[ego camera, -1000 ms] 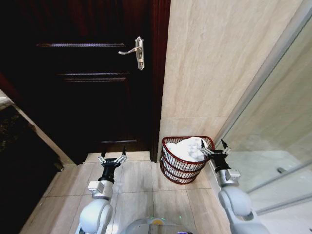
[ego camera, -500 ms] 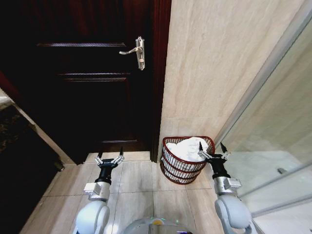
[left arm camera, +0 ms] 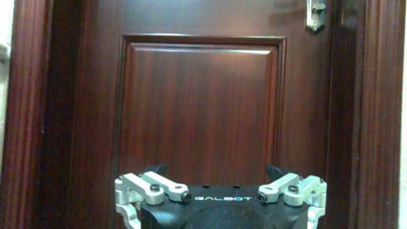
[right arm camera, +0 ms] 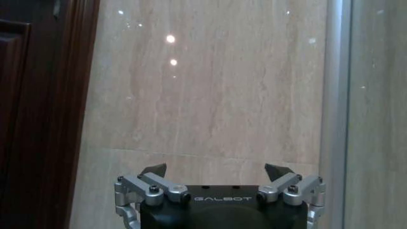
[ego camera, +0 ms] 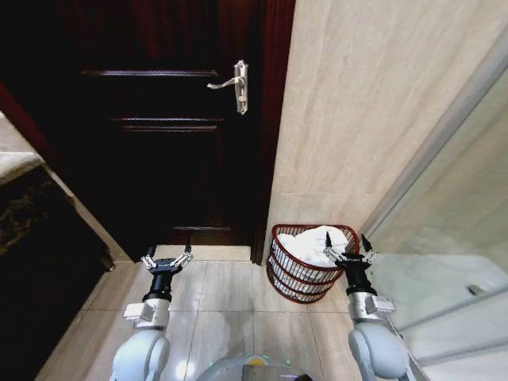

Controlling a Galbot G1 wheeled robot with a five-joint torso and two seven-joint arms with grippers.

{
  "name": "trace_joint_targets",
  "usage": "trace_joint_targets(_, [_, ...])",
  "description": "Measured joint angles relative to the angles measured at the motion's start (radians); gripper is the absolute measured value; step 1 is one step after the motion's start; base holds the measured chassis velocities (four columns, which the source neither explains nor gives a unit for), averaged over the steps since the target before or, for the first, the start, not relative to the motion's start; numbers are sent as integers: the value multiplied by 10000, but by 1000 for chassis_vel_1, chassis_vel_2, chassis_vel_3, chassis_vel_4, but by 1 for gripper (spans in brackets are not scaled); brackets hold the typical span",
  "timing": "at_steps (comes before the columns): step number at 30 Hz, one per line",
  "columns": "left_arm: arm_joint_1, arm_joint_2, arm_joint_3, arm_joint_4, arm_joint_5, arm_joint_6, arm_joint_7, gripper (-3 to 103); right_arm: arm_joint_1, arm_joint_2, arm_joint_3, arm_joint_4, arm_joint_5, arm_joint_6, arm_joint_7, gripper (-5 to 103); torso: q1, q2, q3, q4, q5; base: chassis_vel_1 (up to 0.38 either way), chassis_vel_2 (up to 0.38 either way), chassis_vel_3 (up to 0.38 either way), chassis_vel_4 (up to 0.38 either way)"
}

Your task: Discard the used towel into the hamper.

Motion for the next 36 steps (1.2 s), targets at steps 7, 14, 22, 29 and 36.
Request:
trace_joint_targets(7, [3, 24, 567, -246, 55, 313, -29, 100, -156, 91, 359, 119, 30, 47, -40, 100, 0, 0, 0, -1, 2, 0, 0, 0, 0])
trace_joint_targets(14, [-109, 28, 872, -159, 184, 335, -43, 100, -241, 112, 514, 198, 96, 112, -57, 100, 0, 0, 0, 0, 1, 0, 0, 0, 0])
trace_joint_targets(22, [-259, 92, 903, -81, 216, 315, -82, 100, -220, 112, 624, 210, 191, 110, -81, 100, 0, 0, 0, 1, 1, 0, 0, 0, 0])
trace_joint_targets(29, [-304, 140, 841, -126, 246, 618, -85, 100, -103, 113, 555, 195, 136, 17, -106, 100, 0, 0, 0, 0, 0, 0, 0, 0, 0])
trace_joint_targets(36, [-203, 103, 917, -302, 351, 1068, -247, 100, -140, 145, 521, 121, 172, -39, -207, 100, 11, 21, 16, 0, 0, 0, 0, 0, 0])
